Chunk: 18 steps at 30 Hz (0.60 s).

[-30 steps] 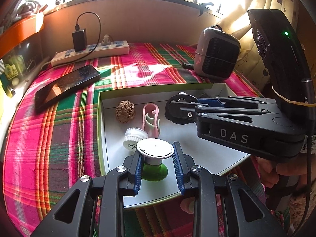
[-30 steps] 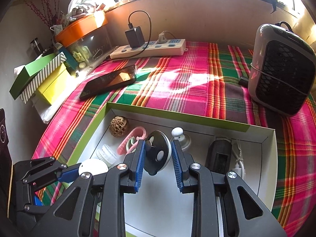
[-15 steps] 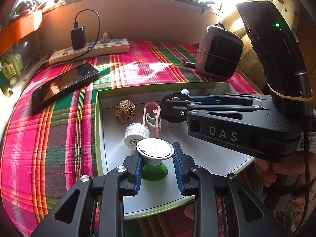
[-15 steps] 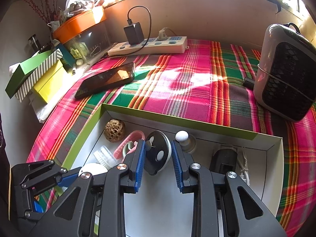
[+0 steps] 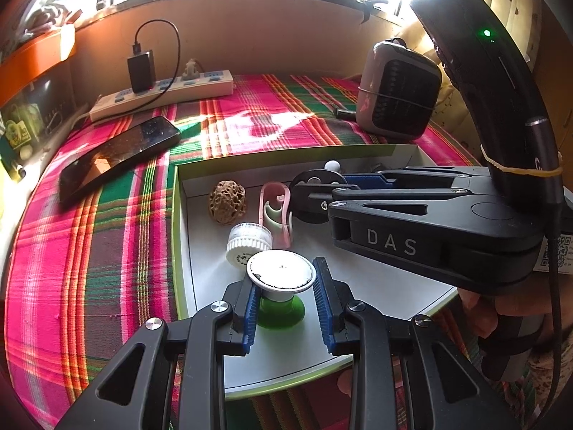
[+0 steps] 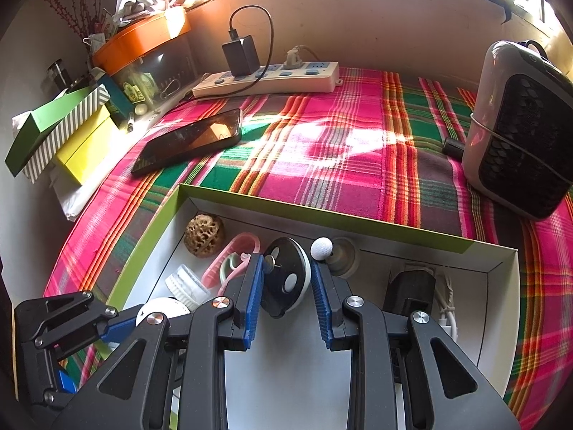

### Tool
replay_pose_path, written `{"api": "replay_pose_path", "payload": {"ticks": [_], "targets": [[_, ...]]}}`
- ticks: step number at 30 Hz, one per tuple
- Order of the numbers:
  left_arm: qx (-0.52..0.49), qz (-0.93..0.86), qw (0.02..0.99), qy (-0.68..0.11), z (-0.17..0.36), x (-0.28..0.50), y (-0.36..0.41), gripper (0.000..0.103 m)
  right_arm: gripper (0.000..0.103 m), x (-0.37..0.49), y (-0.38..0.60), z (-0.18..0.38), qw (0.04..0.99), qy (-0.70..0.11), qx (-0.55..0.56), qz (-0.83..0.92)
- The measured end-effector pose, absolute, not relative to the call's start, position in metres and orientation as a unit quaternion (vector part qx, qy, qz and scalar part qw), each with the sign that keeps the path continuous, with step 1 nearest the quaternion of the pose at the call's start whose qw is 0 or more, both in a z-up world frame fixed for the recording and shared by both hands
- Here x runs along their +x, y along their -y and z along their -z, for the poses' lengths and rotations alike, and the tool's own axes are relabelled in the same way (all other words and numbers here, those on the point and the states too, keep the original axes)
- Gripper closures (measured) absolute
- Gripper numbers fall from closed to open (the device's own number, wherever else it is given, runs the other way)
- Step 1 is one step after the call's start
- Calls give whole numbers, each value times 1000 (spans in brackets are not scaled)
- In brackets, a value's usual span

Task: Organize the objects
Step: 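Lower into the box and open right tool, then left tool, releasing disc and container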

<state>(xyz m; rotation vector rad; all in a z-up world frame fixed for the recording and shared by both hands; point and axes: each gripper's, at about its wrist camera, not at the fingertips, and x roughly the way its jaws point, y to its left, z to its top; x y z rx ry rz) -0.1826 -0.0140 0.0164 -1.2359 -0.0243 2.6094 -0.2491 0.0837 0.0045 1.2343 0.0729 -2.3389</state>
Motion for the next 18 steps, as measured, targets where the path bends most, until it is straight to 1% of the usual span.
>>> {"api": "replay_pose_path", "payload": {"ticks": [15, 18], "targets": [[-426, -896, 126, 4, -15, -181, 15, 76, 74, -248, -84, -6, 238, -27, 451, 860], [-427, -896, 124, 3, -15, -181, 15, 76, 72, -248, -85, -6, 237, -26, 451, 860]]}}
